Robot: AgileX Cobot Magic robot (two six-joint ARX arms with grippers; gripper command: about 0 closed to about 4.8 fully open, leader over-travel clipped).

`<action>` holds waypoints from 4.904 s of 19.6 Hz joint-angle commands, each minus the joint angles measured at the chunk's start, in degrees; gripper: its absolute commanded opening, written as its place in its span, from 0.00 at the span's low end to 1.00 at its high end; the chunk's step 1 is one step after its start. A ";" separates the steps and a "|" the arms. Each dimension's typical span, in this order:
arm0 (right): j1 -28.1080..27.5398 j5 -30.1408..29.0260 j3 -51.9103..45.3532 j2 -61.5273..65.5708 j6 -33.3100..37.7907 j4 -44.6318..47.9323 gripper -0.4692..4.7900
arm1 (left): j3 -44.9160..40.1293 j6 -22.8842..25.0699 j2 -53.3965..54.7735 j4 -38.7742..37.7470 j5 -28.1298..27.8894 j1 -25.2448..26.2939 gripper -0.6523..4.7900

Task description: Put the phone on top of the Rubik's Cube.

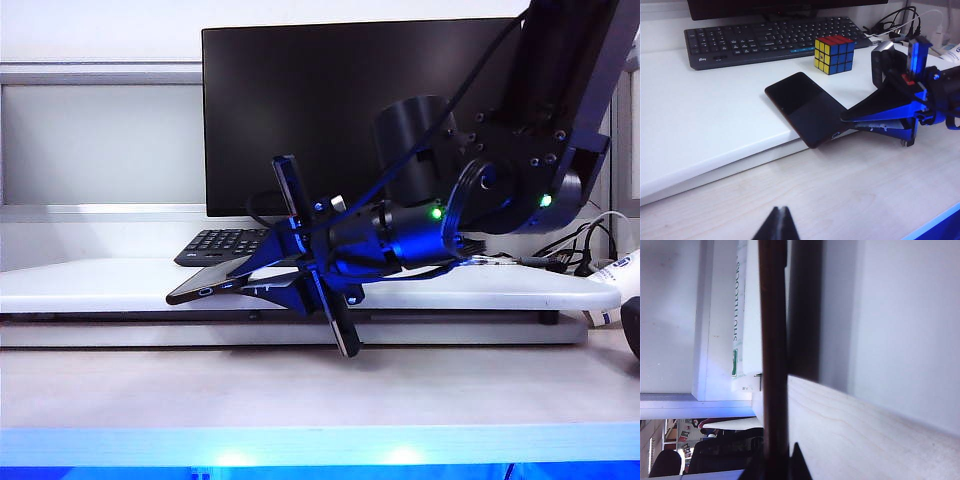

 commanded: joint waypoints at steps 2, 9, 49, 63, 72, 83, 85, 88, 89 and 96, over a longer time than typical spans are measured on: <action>0.02 0.46 0.20 -0.26 -0.26 1.22 0.07 | -0.04 -0.17 0.02 -1.11 0.70 0.04 0.11; 0.02 0.37 0.20 -0.48 -0.20 6.69 0.07 | -0.04 -0.17 0.02 -1.11 0.70 0.04 0.11; -18.05 -2.36 1.33 -12.90 -8.24 -3.72 0.07 | -0.13 0.26 0.02 -0.66 0.42 0.04 0.11; -18.05 -1.27 7.28 -10.19 -12.46 -12.63 0.07 | -0.17 0.24 0.02 1.01 -0.83 0.04 0.11; -18.40 0.28 7.28 -8.46 -12.44 -12.15 0.07 | -0.17 0.24 0.02 0.98 -0.85 0.04 0.11; -18.93 0.48 7.32 -8.44 -9.40 -7.93 0.07 | -0.17 0.24 0.02 0.98 -0.87 0.04 0.11; -18.93 0.79 7.32 -8.35 -9.20 -7.96 0.07 | -0.17 0.24 0.02 0.98 -0.87 0.04 0.11; -18.93 1.51 7.32 -8.35 -9.11 -7.93 0.08 | -0.17 0.24 0.02 0.98 -0.85 0.04 0.11; -18.93 1.55 7.32 -8.35 -9.11 -7.93 0.09 | -0.17 0.24 0.02 0.98 -0.85 0.04 0.11; -19.34 1.33 7.39 -5.60 -3.82 -4.20 0.15 | -0.17 0.24 0.02 0.98 -0.85 0.04 0.11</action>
